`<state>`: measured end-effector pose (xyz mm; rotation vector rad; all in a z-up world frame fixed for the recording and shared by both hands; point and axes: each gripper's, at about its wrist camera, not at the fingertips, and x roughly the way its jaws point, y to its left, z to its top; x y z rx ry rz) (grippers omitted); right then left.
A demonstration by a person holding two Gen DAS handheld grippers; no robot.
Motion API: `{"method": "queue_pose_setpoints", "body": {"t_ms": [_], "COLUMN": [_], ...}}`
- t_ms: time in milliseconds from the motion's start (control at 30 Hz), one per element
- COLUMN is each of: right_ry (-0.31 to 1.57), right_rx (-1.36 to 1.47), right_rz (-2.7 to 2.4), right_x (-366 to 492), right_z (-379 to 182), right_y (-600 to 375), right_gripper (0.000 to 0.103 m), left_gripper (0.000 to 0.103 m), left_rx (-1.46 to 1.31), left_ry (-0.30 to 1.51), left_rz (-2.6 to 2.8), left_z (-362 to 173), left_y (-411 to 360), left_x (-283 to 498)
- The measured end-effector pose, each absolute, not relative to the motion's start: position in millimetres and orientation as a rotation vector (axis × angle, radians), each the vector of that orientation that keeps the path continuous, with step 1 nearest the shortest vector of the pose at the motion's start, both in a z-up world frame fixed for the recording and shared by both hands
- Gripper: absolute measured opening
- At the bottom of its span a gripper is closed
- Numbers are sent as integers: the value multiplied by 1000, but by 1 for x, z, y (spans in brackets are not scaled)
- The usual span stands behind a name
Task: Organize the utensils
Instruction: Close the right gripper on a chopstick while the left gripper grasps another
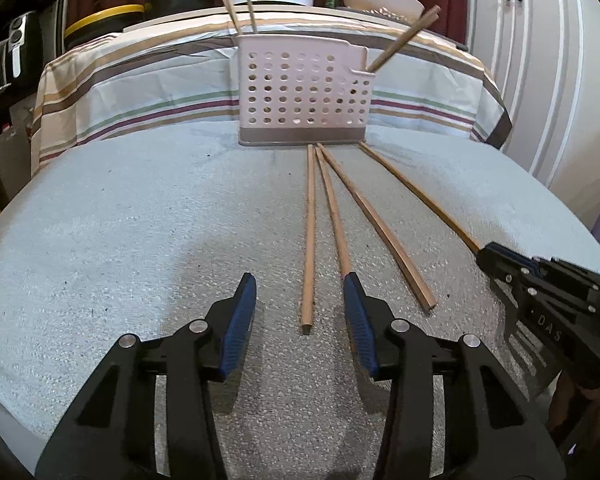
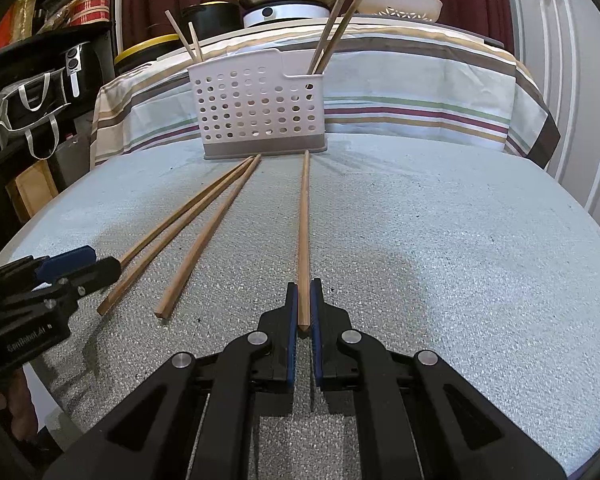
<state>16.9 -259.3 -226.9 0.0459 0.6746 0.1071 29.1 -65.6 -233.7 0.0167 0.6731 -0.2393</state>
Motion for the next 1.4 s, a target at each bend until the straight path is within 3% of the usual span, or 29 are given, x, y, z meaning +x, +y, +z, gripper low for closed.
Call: {"method": "queue_pose_setpoints", "body": {"t_ms": [133, 300, 367, 600, 767, 1400], "right_ry": [675, 675, 674, 673, 670, 622], "right_rx": [46, 46, 46, 49, 59, 30], "right_rz": [107, 107, 106, 107, 111, 125], "right_x": [17, 17, 17, 16, 16, 8], "right_z": [-227, -227, -227, -227, -227, -217], "right_y": [-259, -259, -259, -259, -259, -256], "right_gripper": [7, 7, 7, 7, 7, 7], "left_gripper": [43, 34, 20, 18, 7, 6], "left_rx": [12, 28, 35, 58, 43, 56], "left_ry": [673, 690, 693, 665, 664, 615], "left_rz": [-246, -252, -259, -268, -259, -261], "left_z": [-234, -239, -240, -243, -244, -235], "left_y": [-65, -69, -71, -73, -70, -71], "left_x": [29, 35, 39, 34, 35, 25]}}
